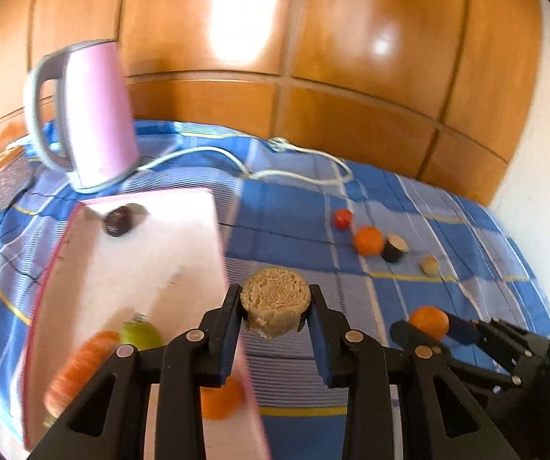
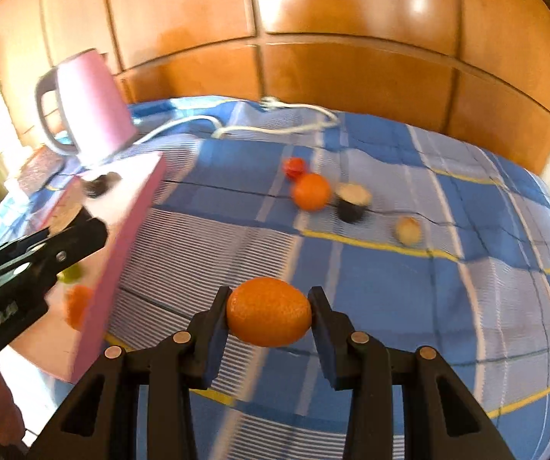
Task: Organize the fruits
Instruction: 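Carry the orange and the beige bun into the tray and open both grippers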
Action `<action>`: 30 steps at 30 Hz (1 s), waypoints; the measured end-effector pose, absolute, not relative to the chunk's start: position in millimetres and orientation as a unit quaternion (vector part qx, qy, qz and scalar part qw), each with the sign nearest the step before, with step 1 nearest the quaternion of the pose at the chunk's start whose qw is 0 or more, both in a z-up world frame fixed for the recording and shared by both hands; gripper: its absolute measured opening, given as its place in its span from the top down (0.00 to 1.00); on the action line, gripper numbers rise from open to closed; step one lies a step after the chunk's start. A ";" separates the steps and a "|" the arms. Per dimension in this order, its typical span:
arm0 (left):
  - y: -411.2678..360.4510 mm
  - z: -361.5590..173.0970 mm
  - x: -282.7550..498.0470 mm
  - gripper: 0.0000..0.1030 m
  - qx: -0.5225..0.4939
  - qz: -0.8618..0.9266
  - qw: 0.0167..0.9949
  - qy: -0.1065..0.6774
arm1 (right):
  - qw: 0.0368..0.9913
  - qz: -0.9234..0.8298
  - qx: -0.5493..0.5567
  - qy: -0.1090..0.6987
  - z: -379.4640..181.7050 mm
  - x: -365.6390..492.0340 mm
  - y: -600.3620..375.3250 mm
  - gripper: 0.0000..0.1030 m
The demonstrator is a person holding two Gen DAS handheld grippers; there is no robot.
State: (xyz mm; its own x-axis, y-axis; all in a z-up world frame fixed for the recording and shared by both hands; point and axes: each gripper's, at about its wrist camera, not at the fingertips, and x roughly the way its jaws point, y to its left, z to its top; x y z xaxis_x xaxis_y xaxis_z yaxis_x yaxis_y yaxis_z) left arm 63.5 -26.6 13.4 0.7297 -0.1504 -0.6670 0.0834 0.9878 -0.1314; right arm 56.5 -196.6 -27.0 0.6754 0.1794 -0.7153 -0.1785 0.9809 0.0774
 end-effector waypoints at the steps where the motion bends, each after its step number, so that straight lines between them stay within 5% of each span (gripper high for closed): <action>1: -17.2 15.6 65.4 0.68 -0.054 -0.053 0.930 0.360 | 0.915 0.110 -0.004 0.389 -23.3 58.1 -188.0 0.60; 13: 82.7 17.9 77.8 0.68 -0.107 0.050 0.929 0.352 | 0.898 0.220 -0.037 0.380 1.7 81.3 -94.4 0.60; 30: 108.9 7.9 73.6 0.67 -0.102 0.089 0.923 0.361 | 0.881 0.244 -0.030 0.404 -7.4 108.7 -36.5 0.59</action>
